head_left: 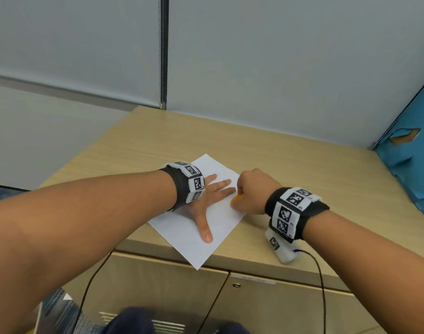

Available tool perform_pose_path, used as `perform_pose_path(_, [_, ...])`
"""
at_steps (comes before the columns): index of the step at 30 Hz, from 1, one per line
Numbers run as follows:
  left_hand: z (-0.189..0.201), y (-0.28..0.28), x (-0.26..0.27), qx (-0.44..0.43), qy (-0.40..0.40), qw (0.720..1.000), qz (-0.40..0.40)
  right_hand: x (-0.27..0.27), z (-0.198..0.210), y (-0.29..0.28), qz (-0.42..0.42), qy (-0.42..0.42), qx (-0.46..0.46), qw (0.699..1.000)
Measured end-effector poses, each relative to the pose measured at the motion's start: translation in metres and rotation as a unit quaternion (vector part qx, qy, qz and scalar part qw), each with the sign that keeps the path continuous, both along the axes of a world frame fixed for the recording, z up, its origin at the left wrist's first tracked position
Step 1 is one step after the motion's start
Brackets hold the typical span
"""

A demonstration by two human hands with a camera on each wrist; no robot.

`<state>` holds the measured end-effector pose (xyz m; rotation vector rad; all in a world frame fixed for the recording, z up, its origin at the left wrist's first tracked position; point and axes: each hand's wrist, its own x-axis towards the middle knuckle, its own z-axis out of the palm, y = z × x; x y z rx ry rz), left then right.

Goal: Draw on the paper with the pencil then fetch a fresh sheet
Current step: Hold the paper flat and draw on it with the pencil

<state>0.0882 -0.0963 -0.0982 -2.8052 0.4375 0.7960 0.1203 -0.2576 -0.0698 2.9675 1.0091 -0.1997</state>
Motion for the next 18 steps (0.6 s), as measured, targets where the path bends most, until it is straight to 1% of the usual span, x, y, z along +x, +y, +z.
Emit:
perform_pose_path(1, [-0.002,0.001,0.002,0.004,-0.003,1.0,-0.001,-0.005,-0.001,0.001,0.005,0.0,0.001,1.0])
perform_pose_path(2, [0.0,0.0,0.001,0.007,-0.001,1.0,0.007,-0.016,-0.002,0.006,0.035,0.007,-0.003,0.999])
perform_pose_path(4, [0.007,-0.001,-0.001,0.01,0.009,1.0,0.022,-0.041,-0.007,0.014,0.107,0.051,-0.002,0.993])
perform_pose_path(5, [0.008,-0.002,-0.001,0.01,0.011,1.0,0.02,-0.043,-0.007,0.014,0.117,0.062,-0.002,0.991])
perform_pose_path(6, [0.008,-0.003,0.0,0.01,0.01,1.0,0.011,-0.035,-0.005,0.013,0.106,0.059,-0.008,0.993])
perform_pose_path(8, [0.001,-0.002,0.002,0.008,0.005,1.0,0.002,-0.012,0.003,0.004,0.05,0.028,-0.011,0.998])
perform_pose_path(9, [-0.001,-0.001,0.003,0.009,0.003,1.0,0.006,-0.006,0.003,0.001,0.021,0.011,-0.006,1.0])
perform_pose_path(10, [-0.004,-0.001,0.005,0.01,0.001,1.0,0.006,-0.007,0.002,0.001,0.01,0.006,0.002,1.0])
perform_pose_path(12, [-0.004,0.001,0.005,0.011,0.004,1.0,0.006,-0.029,-0.003,0.008,0.052,0.022,0.001,0.998])
perform_pose_path(13, [-0.004,0.002,0.006,0.009,0.006,1.0,0.011,-0.043,-0.005,0.011,0.083,0.047,0.008,0.995])
perform_pose_path(14, [-0.005,0.003,0.007,0.006,0.005,1.0,0.013,-0.049,-0.006,0.012,0.094,0.071,0.011,0.993])
perform_pose_path(16, [-0.009,0.004,0.009,0.0,-0.002,1.0,0.009,-0.034,-0.002,0.005,0.075,0.074,0.005,0.994])
perform_pose_path(18, [-0.012,0.004,0.008,-0.001,-0.007,1.0,0.015,-0.007,0.003,-0.003,0.008,0.036,0.005,0.999])
